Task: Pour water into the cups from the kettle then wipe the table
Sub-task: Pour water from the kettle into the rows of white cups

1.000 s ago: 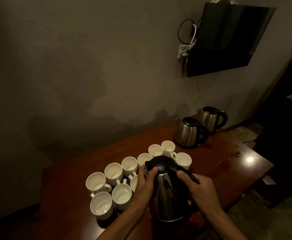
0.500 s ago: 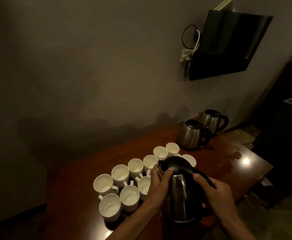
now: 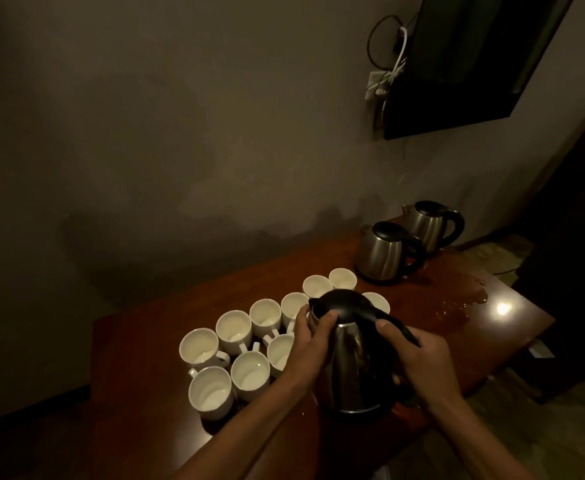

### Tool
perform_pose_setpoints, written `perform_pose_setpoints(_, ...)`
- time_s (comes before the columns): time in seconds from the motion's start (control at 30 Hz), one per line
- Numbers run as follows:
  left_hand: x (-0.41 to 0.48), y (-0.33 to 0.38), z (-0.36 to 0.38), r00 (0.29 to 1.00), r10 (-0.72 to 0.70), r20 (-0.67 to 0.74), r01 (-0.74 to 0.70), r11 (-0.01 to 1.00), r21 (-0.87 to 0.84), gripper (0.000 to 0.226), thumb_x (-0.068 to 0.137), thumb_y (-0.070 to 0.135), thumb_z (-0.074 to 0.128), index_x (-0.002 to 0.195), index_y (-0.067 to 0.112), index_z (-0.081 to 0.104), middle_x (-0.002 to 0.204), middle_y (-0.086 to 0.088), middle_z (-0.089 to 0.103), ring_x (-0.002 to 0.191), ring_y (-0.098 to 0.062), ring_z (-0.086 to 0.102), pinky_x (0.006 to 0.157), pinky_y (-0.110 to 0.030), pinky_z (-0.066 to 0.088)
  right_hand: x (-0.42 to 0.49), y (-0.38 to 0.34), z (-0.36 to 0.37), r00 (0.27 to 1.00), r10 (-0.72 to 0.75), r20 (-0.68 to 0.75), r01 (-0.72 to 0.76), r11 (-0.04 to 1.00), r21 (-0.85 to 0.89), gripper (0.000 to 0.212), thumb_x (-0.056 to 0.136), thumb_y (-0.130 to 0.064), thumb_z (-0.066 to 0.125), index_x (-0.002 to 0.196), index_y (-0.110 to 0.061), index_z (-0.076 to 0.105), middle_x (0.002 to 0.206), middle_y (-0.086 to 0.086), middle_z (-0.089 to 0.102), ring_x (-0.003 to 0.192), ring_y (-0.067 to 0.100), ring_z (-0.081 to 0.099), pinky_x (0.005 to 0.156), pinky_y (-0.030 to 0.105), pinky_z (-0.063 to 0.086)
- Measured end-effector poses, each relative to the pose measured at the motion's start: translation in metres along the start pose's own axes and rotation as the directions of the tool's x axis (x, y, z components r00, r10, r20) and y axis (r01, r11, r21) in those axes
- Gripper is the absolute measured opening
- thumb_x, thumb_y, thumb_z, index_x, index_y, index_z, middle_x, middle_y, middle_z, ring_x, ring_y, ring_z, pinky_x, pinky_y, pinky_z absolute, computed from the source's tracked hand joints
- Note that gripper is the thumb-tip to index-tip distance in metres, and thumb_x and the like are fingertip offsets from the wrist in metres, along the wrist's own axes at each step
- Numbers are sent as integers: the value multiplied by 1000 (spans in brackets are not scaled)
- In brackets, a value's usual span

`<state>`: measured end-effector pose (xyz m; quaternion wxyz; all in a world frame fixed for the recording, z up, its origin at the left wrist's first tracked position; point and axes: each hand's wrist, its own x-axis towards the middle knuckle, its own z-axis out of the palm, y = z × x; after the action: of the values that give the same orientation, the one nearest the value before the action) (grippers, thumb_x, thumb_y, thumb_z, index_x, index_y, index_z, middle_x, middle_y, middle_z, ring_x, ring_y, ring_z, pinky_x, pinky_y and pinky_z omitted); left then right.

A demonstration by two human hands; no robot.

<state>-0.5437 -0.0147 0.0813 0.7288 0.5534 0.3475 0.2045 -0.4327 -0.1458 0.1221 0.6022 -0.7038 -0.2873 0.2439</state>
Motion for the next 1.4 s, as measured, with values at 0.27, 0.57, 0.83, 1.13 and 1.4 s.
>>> perform_pose_setpoints(0.27, 53, -2, 49, 982, 10, -190, -9, 1000, 4, 91, 76, 71, 57, 154, 32, 29, 147, -5, 50, 124, -23, 56, 104, -42, 49, 71, 20, -40, 996, -62, 67, 61, 998, 17, 40, 91, -27, 70, 55, -15, 56, 46, -5, 55, 41, 12, 52, 40, 19, 39)
perform_pose_setpoints(0.57, 117, 1, 113, 951, 42, -307, -42, 999, 6, 64, 98, 50, 52, 153, 30, 28, 142, 0, 50, 111, -9, 57, 80, -22, 48, 156, 39, -104, 985, -95, 144, 89, 995, 53, 46, 91, -30, 71, 54, -9, 53, 47, 9, 49, 41, 22, 46, 41, 25, 38)
perform_pose_setpoints(0.83, 143, 11, 165, 955, 65, -288, -60, 998, 27, 96, 80, 69, 63, 157, 35, 16, 159, -1, 33, 140, -23, 41, 114, -42, 40, 192, 52, -151, 992, 5, 126, -22, 991, 133, 57, 78, -60, 71, 56, -9, 55, 42, 6, 41, 36, 20, 38, 39, 23, 32)
perform_pose_setpoints(1.13, 176, 9, 204, 970, 104, -219, -82, 991, 110, 103, 73, 66, 66, 156, 36, 13, 160, 1, 31, 145, -21, 34, 114, -40, 36, 228, 80, -192, 998, 68, -12, -65, 985, 162, 83, 62, -88, 59, 60, -6, 52, 38, 1, 43, 32, 17, 39, 37, 21, 31)
perform_pose_setpoints(1.4, 209, 3, 208, 958, 126, -257, -100, 989, 110, 88, 83, 52, 66, 153, 32, 18, 153, 1, 37, 139, -18, 40, 108, -35, 41, 260, 96, -192, 1000, 20, 2, -20, 990, 139, 67, 77, -68, 58, 56, -4, 52, 38, 3, 45, 31, 18, 40, 35, 20, 31)
